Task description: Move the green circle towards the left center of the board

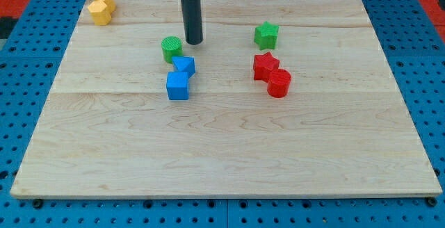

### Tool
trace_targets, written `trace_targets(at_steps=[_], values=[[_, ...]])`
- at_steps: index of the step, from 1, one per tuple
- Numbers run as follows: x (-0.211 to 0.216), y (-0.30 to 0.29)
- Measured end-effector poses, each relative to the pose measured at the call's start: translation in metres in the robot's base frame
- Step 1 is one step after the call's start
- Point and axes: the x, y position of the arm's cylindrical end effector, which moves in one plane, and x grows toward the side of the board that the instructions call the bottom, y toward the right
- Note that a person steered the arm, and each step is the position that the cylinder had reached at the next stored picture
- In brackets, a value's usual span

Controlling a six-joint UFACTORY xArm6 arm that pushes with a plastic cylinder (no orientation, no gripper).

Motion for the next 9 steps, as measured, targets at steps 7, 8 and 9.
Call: trace_targets(at_steps=[7,8,9], values=[[0.124,-0.099],[0.126,-0.114],[0.114,-0.17]])
